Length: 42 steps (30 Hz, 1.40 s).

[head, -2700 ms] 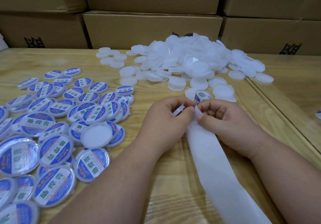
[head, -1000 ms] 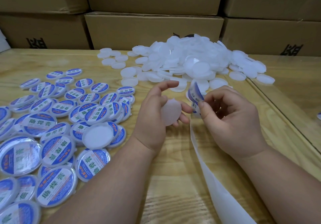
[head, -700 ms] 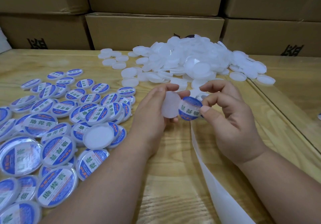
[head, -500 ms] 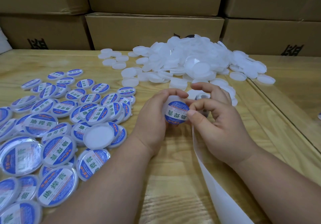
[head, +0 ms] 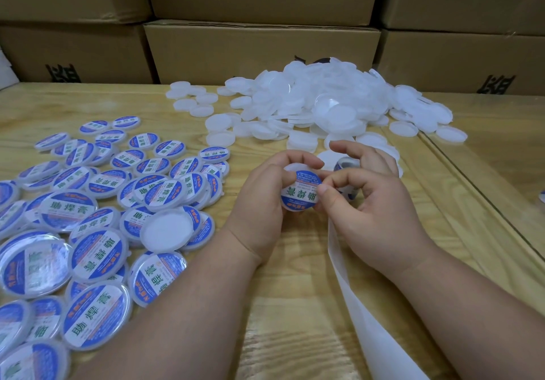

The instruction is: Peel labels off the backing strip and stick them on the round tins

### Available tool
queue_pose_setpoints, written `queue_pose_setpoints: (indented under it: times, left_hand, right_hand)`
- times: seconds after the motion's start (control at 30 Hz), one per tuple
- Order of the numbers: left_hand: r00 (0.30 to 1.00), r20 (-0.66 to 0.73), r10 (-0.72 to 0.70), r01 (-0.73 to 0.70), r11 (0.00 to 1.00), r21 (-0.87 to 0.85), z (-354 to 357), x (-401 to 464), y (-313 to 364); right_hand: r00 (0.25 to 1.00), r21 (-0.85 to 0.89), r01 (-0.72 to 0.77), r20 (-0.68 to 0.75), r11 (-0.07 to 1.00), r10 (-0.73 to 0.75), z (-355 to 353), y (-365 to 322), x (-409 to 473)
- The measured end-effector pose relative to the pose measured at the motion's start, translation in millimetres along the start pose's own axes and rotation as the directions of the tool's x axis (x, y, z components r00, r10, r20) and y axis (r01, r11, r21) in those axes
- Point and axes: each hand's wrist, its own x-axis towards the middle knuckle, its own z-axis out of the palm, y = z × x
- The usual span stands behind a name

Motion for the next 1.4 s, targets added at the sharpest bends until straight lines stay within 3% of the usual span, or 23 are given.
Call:
queue_pose_setpoints:
  times: [0.67, 1.0, 1.23, 1.4]
  left_hand:
    - [1.000, -0.014, 0.028, -0.027, 0.996, 0.079, 3, -2, 2]
    - [0.998, -0.067, -0.006, 0.012, 0.996, 0.086, 6, -1, 2]
    - [0.987, -0.119, 0.109, -0.080, 0.971, 0.225, -3, 0, -4]
    - [0.954, -0.288, 0.079, -0.024, 0.982, 0.188, -3, 5, 0]
  right_hand:
    - [0.999, -0.027, 0.015, -0.044, 1.000, -0.016, 3, 6, 1]
    - [0.979, -0.103, 0.066, -0.187, 0.992, -0.085, 6, 4, 2]
    - [0.935, -0.089, 0.062, -0.343, 0.994, -0.089, -1, 12, 7]
    - [0.899, -0.045, -0.085, -0.435, 0.995, 0.057, -18, 28, 19]
